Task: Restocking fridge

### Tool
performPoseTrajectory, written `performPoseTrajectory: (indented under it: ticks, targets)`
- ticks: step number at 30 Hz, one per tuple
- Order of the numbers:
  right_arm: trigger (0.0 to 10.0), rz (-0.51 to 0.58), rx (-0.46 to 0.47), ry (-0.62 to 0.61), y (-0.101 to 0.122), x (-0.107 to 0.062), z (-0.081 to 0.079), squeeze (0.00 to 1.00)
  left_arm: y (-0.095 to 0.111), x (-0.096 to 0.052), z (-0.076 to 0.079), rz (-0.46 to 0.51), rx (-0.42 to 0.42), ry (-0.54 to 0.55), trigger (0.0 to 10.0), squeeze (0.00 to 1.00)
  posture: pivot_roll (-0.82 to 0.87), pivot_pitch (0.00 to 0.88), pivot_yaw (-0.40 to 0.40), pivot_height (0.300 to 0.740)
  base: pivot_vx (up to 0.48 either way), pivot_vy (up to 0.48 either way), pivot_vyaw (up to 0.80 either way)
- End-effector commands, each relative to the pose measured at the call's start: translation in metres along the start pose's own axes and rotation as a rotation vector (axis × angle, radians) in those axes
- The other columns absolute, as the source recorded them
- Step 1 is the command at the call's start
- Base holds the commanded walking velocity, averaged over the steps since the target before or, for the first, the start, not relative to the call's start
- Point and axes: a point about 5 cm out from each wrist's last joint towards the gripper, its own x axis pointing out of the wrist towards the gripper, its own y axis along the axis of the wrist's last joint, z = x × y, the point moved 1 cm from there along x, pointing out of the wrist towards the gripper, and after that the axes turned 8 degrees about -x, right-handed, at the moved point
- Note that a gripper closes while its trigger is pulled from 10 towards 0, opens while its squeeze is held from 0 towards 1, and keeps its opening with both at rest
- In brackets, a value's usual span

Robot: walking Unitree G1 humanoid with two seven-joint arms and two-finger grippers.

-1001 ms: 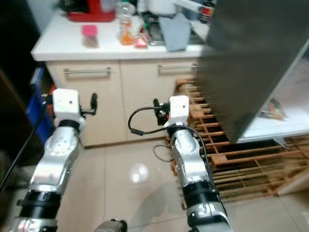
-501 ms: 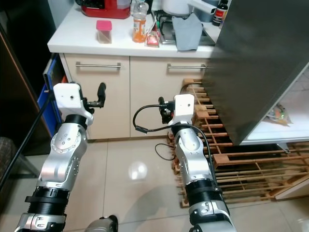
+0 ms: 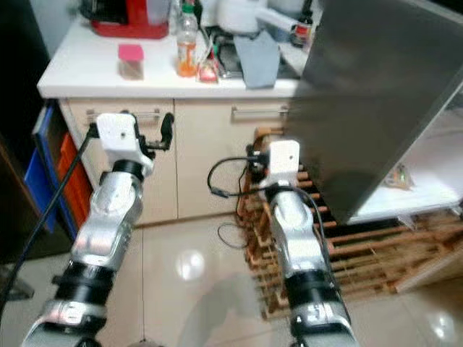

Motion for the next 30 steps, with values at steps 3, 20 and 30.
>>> performPoseTrajectory:
  ticks: [3,20,30]
  targets:
    - [10.0,0.011,-0.015,-0.052,-0.001,-0.004,0.010,0.00,0.005,0.007,0.017,0.005,-0.006,-0.080,10.0,0.00,-0.07,0.000,-0.012,0.740,0.241,0.285,0.00]
    - [10.0,-0.003,-0.015,-0.099,0.002,0.006,0.015,1.00,-0.002,0.008,0.006,-0.036,0.057,0.000,10.0,0.00,-0.03,0.000,-0.019,0.740,0.000,0.337,-0.23]
    - [10.0,0.028,-0.016,-0.035,0.005,0.006,0.007,1.00,-0.011,0.005,0.001,-0.080,0.075,0.014,10.0,0.00,-0.04,0.000,-0.017,0.740,0.000,0.000,0.46]
